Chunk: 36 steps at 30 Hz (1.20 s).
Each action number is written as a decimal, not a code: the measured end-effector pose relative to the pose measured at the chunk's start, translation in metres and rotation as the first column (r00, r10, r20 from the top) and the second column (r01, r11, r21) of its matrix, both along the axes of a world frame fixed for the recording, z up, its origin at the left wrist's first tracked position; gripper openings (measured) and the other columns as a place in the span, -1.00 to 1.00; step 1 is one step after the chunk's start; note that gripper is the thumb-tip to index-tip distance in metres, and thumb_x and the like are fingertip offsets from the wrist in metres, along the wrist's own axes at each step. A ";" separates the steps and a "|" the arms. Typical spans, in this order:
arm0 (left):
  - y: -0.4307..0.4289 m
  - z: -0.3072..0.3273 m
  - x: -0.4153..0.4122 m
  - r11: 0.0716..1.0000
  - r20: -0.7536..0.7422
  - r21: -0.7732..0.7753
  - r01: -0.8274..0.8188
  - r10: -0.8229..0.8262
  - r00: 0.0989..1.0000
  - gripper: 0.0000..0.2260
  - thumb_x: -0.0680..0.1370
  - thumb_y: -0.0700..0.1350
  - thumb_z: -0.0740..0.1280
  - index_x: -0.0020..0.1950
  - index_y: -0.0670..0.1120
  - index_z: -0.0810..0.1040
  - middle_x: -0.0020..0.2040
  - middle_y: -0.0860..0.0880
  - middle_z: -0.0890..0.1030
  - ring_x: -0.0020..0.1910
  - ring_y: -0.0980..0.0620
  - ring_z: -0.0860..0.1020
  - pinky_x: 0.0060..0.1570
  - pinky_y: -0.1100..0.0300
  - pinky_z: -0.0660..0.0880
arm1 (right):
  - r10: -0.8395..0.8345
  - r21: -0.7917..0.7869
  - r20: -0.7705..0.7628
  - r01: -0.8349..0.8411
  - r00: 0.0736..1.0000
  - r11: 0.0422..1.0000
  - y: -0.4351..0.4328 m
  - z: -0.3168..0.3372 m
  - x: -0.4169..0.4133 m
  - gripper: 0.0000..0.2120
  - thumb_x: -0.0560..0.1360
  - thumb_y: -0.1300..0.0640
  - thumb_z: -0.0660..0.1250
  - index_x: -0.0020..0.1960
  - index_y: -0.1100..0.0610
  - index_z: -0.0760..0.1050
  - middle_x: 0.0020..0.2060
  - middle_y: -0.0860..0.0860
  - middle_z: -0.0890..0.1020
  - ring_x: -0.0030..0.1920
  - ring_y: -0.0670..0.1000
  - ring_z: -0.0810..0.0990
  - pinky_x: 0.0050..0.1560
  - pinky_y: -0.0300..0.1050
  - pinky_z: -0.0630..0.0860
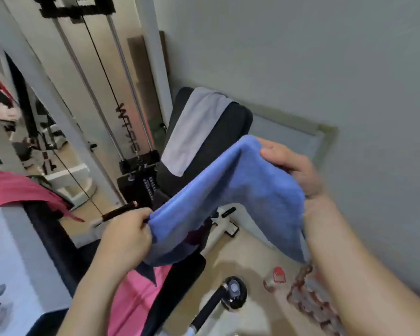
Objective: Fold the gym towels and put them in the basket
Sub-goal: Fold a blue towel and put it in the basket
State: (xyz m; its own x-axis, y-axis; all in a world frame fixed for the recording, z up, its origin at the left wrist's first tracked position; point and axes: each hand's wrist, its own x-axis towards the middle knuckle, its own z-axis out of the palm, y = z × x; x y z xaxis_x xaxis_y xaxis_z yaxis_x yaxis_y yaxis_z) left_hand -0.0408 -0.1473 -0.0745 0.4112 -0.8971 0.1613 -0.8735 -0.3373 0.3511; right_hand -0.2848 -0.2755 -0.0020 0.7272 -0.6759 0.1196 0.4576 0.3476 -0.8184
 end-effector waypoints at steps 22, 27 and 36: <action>-0.032 0.038 -0.416 0.446 -0.954 -0.099 0.890 -0.295 0.042 -0.63 0.29 0.12 0.54 -0.26 -0.17 0.58 -0.35 -0.13 0.51 -0.42 0.02 0.47 -0.44 0.27 0.42 | -0.828 -0.822 -0.481 0.476 -0.287 0.313 0.190 -0.033 -0.478 -0.81 0.52 0.00 0.33 -0.08 0.09 0.38 -0.23 -0.08 0.49 -0.20 -0.07 0.46 -0.24 -0.18 0.32; -0.033 0.040 -0.566 0.142 -0.897 0.020 0.990 -0.434 0.081 -0.61 0.30 -0.01 0.54 -0.04 -0.26 0.63 -0.12 -0.33 0.63 -0.20 -0.12 0.61 -0.22 0.13 0.54 | -0.736 -0.821 -0.538 0.452 -0.411 0.349 0.251 -0.043 -0.636 -0.83 0.54 0.02 0.31 -0.16 0.03 0.37 -0.24 -0.11 0.47 -0.15 0.00 0.46 -0.21 -0.16 0.31; -0.049 0.046 -0.759 0.081 -0.504 0.202 0.976 -0.846 0.175 -0.48 0.34 0.36 0.37 -0.40 -0.12 0.55 -0.49 0.00 0.45 -0.47 0.07 0.36 -0.43 0.28 0.29 | -0.585 -0.866 -0.481 0.458 -0.652 0.201 0.316 -0.054 -0.807 -0.86 0.56 -0.03 0.26 -0.07 0.03 0.42 -0.28 0.01 0.53 -0.26 -0.01 0.49 -0.32 -0.16 0.34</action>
